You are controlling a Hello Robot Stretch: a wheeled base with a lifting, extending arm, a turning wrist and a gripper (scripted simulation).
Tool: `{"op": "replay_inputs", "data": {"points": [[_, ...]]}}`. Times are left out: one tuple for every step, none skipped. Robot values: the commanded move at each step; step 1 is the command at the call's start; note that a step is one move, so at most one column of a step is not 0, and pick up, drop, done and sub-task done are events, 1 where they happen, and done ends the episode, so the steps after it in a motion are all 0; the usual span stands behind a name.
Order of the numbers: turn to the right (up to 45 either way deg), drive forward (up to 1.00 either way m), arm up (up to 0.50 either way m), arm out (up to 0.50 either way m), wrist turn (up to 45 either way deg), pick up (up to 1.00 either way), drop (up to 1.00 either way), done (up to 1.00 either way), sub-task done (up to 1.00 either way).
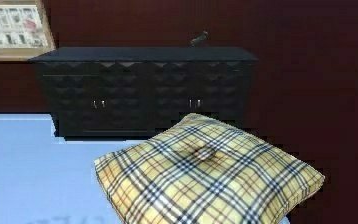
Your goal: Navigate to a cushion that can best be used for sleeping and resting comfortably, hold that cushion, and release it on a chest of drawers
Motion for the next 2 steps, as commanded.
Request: {"op": "replay_inputs", "data": {"points": [[-15.0,0.00,0.00,0.00,0.0,0.00,0.00,0.00,0.00],[0.0,0.15,0.00,0.00,0.0,0.00,0.00,0.00,0.00]]}}
